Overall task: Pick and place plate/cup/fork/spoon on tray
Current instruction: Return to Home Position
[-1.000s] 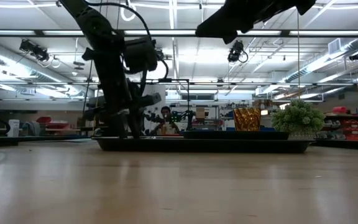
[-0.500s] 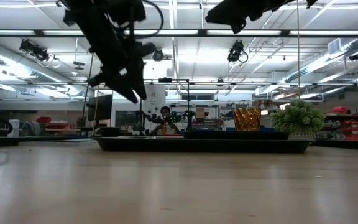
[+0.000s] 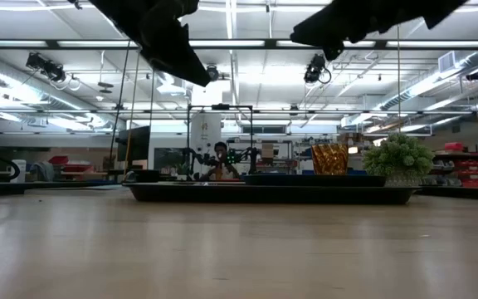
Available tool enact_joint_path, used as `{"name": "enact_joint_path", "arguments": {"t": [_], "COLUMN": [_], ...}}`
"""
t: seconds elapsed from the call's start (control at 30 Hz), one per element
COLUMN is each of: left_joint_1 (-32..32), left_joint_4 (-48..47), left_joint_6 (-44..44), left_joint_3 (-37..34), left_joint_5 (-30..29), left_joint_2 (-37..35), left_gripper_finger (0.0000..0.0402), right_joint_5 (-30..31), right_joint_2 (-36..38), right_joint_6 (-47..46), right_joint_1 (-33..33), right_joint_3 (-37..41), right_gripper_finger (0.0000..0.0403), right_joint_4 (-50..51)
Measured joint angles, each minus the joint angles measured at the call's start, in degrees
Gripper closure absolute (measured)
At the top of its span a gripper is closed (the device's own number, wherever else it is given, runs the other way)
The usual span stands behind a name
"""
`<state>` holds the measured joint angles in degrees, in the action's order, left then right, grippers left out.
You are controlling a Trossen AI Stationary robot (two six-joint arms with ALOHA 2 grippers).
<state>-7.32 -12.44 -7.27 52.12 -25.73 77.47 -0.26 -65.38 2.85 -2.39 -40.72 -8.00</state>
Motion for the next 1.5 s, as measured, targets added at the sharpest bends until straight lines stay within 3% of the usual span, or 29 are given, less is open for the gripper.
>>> {"name": "enact_joint_path", "arguments": {"t": [0.47,0.87,1.17,1.5], "left_joint_1": [-3.2,-3.3,-3.9,-4.6], "left_joint_4": [3.8,4.2,-2.7,-4.0], "left_joint_6": [17.9,17.7,18.1,15.2], "left_joint_3": [0.0,0.0,0.0,-0.1], "left_joint_5": [-0.1,0.5,0.7,9.2], "left_joint_2": [0.0,-0.2,-8.2,-11.6], "left_gripper_finger": [0.0256,0.0256,0.026,0.0266], "right_joint_5": [0.9,2.2,2.4,2.2], "right_joint_2": [16.8,25.3,26.2,26.3], "right_joint_6": [-6.4,-8.1,-13.5,-15.1], "right_joint_1": [4.0,7.7,12.1,15.8], "right_joint_3": [20.0,29.7,39.7,40.4], "right_gripper_finger": [0.0314,0.0314,0.0314,0.0314], "right_joint_4": [-21.4,-31.1,-46.6,-46.0]}}
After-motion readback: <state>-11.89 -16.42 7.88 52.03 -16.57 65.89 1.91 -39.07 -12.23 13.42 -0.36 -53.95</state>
